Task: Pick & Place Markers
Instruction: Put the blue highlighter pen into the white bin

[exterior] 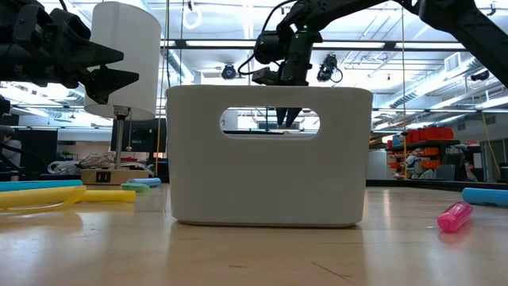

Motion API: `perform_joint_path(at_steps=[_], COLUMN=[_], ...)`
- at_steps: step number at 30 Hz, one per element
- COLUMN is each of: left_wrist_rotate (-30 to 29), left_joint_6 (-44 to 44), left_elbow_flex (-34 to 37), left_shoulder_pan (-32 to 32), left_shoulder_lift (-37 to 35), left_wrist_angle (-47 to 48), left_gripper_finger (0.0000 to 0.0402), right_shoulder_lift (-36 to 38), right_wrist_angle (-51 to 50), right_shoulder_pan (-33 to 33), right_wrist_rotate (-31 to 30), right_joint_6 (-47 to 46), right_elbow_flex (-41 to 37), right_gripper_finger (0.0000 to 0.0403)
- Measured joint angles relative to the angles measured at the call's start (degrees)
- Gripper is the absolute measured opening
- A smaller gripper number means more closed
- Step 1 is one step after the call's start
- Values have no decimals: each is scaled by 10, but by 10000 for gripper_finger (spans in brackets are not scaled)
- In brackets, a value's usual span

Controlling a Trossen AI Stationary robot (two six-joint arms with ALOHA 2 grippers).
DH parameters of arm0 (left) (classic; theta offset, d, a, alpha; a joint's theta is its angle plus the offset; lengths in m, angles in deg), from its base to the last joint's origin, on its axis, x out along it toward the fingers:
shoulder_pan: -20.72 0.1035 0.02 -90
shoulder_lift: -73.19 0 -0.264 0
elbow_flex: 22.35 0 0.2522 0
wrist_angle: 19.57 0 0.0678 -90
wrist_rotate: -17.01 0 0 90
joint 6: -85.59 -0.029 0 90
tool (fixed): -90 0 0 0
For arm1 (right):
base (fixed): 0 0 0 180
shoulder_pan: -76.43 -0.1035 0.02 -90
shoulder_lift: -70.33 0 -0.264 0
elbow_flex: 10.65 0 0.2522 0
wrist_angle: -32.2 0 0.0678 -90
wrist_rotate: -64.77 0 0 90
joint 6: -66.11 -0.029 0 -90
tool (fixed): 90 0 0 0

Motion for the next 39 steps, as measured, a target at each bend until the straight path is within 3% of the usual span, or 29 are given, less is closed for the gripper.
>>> perform_joint_path(at_steps=[9, 21, 31, 39], left_wrist_rotate=[0, 0, 0, 0], left_joint_6=[0, 0, 0, 0], left_elbow_flex=[0, 0, 0, 0], left_shoulder_pan=[0, 0, 0, 0], left_shoulder_lift=[0, 0, 0, 0], left_wrist_angle=[0, 0, 0, 0], left_gripper_finger=[288, 288, 288, 288], right_shoulder_lift=[30, 89, 215, 283], right_wrist_angle=[-4, -98, -118, -141], right_shoulder_pan=[-7, -54, -100, -145], right_wrist_rotate=[-23, -45, -45, -45], right_joint_6=[24, 39, -24, -95], right_elbow_flex=[0, -5, -199, -273], right_gripper_finger=[111, 237, 248, 234])
